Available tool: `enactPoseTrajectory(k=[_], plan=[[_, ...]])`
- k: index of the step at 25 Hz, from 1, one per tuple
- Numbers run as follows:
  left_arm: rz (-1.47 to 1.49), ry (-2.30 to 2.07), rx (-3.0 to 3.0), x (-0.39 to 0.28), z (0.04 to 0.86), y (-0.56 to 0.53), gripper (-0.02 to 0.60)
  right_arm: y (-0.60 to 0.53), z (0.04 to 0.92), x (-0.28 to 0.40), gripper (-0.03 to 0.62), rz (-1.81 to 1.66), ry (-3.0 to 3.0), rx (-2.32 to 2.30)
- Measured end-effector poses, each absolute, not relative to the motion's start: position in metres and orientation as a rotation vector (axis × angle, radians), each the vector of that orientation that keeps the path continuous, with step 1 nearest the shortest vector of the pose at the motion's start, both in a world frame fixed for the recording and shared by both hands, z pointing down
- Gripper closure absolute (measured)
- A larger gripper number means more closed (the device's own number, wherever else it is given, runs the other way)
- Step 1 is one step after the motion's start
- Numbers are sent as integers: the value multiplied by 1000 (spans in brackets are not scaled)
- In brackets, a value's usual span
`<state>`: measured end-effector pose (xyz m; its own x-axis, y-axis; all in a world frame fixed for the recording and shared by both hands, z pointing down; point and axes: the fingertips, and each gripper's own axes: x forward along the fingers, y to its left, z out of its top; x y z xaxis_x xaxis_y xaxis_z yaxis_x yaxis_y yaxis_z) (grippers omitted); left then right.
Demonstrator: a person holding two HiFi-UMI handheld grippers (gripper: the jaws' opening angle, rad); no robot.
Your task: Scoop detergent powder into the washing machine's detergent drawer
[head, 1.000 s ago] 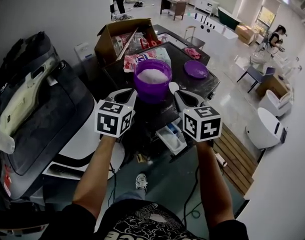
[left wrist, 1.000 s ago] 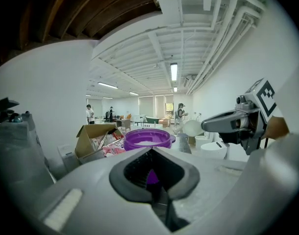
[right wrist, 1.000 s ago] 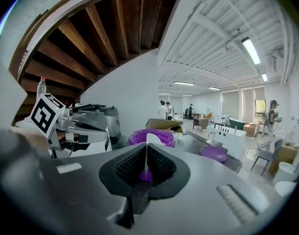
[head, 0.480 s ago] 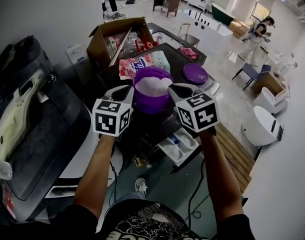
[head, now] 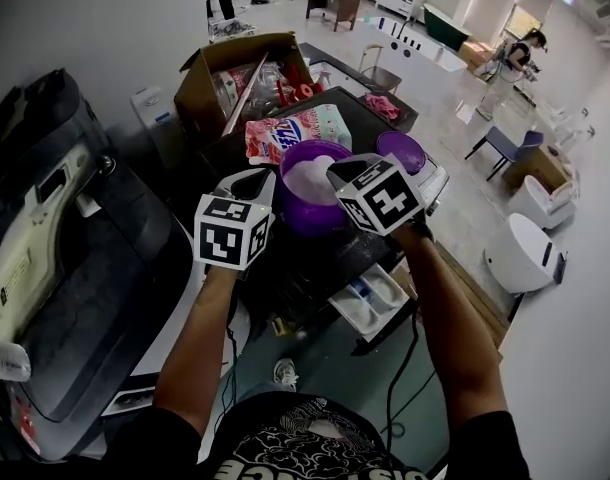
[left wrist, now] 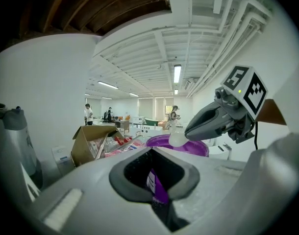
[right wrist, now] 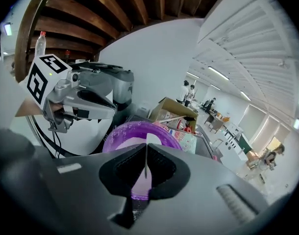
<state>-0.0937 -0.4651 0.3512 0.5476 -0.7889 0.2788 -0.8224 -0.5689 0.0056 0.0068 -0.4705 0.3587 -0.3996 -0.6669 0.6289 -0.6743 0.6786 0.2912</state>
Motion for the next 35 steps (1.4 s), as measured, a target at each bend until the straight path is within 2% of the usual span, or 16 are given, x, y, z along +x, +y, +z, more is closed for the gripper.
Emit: enactPoseTrajectory(k=[35], plan=[[413,-1272,2680,-94,369,-490,581,-538,428,-16,560,-109,-1751,700]])
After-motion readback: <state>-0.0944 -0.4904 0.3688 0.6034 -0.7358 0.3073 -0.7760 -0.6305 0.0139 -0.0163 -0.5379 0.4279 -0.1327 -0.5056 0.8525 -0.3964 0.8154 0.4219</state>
